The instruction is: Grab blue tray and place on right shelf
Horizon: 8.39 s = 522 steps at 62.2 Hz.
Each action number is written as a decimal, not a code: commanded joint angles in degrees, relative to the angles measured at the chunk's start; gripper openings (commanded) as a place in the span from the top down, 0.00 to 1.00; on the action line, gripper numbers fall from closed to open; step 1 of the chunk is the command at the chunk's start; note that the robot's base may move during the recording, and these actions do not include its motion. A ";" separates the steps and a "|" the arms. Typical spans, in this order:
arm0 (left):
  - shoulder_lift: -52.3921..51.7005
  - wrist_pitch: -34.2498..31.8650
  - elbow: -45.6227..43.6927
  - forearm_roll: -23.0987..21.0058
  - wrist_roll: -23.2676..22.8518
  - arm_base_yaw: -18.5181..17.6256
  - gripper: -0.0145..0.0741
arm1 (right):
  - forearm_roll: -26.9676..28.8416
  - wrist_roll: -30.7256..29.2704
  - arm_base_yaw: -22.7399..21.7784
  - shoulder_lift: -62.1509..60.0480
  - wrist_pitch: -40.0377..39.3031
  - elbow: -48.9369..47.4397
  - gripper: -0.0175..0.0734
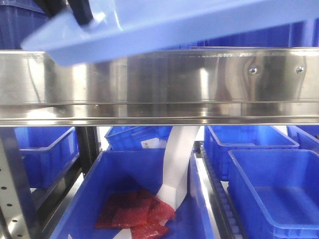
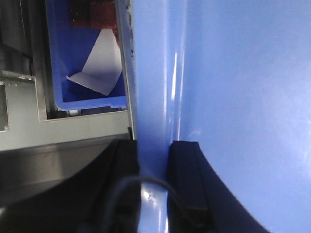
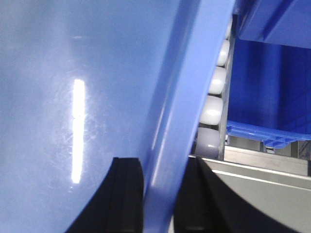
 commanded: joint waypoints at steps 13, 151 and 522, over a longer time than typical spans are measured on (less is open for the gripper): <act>1.26 7.20 -1.80 4.46 1.91 0.15 0.89 | -2.21 -2.18 -0.30 -1.74 -3.80 -1.67 0.74; 12.30 0.10 -21.13 -0.51 14.06 19.43 0.19 | 14.58 -7.53 1.19 37.61 -8.46 -34.70 0.11; -97.10 -62.12 97.86 -5.00 23.10 31.39 0.89 | 3.75 -9.36 -21.42 -73.06 -64.04 78.62 0.74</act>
